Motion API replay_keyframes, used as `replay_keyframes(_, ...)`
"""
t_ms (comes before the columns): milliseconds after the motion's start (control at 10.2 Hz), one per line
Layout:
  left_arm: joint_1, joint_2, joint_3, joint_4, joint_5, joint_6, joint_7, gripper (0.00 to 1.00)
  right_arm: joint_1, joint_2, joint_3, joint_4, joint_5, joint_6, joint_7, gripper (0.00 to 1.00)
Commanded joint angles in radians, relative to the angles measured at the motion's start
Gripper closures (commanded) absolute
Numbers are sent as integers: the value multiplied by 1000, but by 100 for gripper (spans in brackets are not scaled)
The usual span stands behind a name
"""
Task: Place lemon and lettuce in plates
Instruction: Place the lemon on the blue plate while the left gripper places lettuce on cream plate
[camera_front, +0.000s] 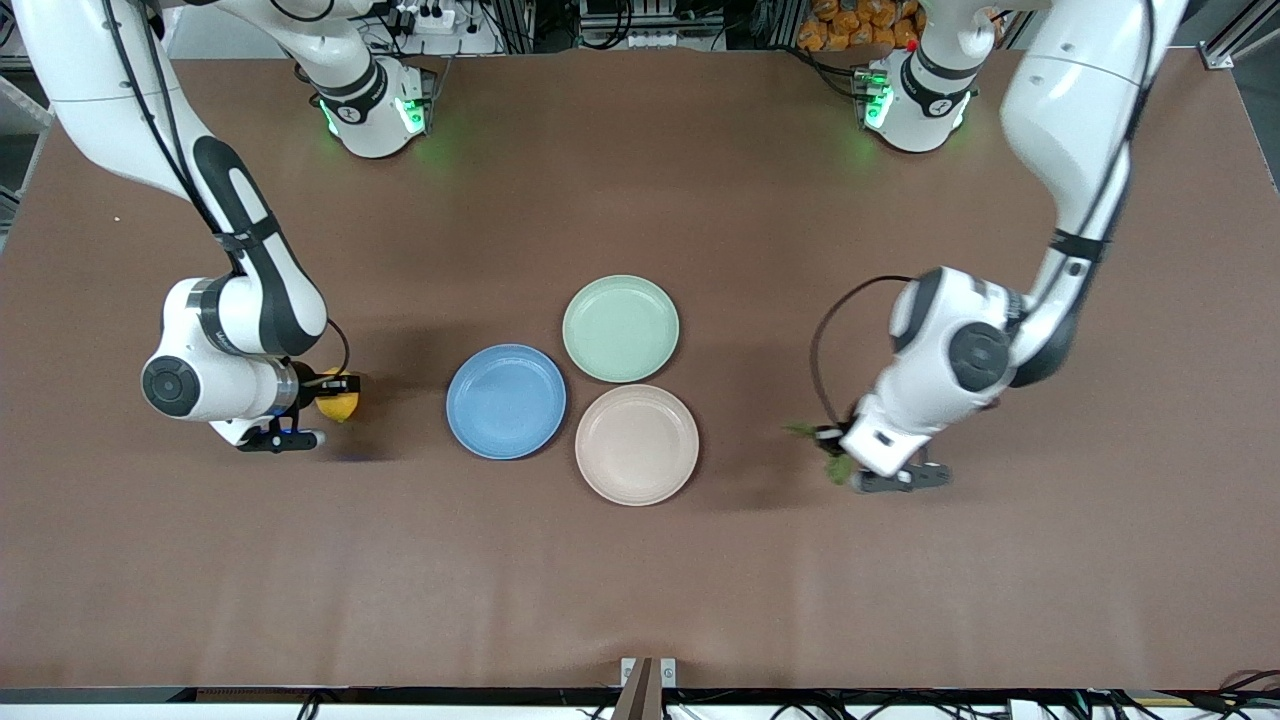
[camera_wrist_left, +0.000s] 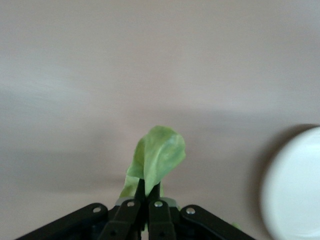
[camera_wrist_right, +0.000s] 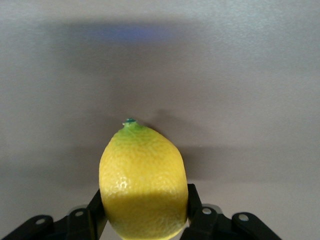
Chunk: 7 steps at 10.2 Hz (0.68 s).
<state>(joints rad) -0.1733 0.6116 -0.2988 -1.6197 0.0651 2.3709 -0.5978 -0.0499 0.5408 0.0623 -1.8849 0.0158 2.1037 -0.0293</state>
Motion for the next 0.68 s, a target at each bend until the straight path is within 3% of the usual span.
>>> replay_keyframes(0, -112, 65, 7, 113, 8, 11, -182, 100, 57, -13, 8, 128, 4, -161, 58, 97)
replay_keyframes(196, -187, 130, 10, 155, 7, 182, -285, 100, 169, -7, 11, 206, 7, -175, 268, 100)
replay_keyframes(489, -262, 244, 21, 170, 10, 413, -364, 100, 272, 39, 10, 257, 179, -154, 356, 100)
replay_keyframes(587, -274, 250, 39, 169, 15, 416, -361, 63, 307, 59, 10, 268, 205, -121, 408, 100)
